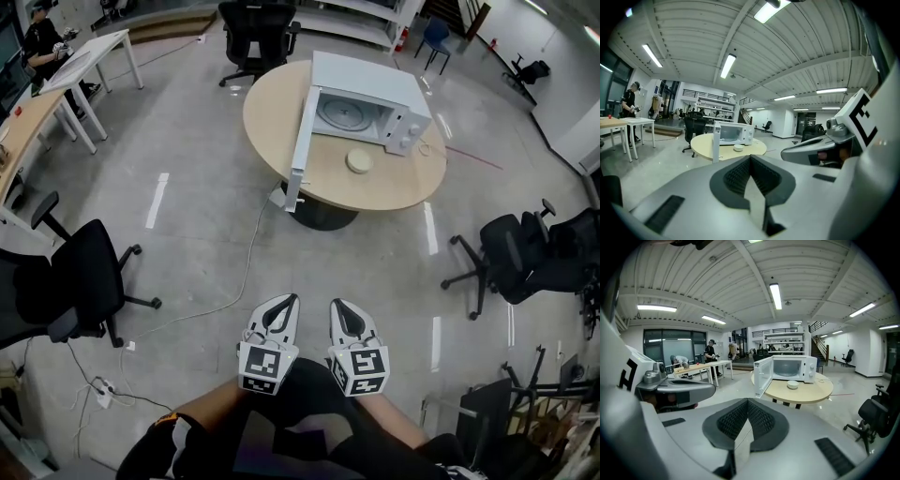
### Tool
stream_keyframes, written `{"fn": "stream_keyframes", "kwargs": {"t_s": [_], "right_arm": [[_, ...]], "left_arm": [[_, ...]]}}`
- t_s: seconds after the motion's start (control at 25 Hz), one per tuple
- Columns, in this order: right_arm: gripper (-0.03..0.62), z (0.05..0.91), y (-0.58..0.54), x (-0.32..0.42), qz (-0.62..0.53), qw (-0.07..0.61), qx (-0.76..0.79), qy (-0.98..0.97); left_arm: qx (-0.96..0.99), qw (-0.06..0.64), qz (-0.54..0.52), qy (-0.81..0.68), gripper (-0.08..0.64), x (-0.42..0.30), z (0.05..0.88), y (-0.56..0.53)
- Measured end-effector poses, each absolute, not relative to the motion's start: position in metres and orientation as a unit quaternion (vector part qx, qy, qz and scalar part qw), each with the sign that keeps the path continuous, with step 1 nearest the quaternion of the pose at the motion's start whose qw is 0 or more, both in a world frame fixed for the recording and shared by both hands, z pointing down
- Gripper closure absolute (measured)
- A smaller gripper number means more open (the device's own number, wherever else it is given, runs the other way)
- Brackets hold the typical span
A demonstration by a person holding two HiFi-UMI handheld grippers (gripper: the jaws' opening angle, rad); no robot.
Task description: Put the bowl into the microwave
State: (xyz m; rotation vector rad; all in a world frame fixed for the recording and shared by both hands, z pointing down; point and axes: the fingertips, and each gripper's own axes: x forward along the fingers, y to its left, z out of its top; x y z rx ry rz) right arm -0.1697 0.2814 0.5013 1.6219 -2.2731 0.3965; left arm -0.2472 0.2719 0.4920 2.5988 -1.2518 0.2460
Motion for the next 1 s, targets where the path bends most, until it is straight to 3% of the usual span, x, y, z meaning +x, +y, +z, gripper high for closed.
{"fn": "stream_keyframes", "kwargs": {"t_s": [0.52,1.0], "right_arm": [[0.577,0.506,0.265,-0.176,0.148,0.154,0.580,-0.786],[0.577,0.513,0.241,-0.123,0.157,0.133,0.563,-0.800]], "left_arm": [[0.897,0.125,0.092,-0.413,0.514,-0.252,0.496,0.252],[0.891,0.121,0.125,-0.419,0.514,-0.190,0.506,0.235]]}}
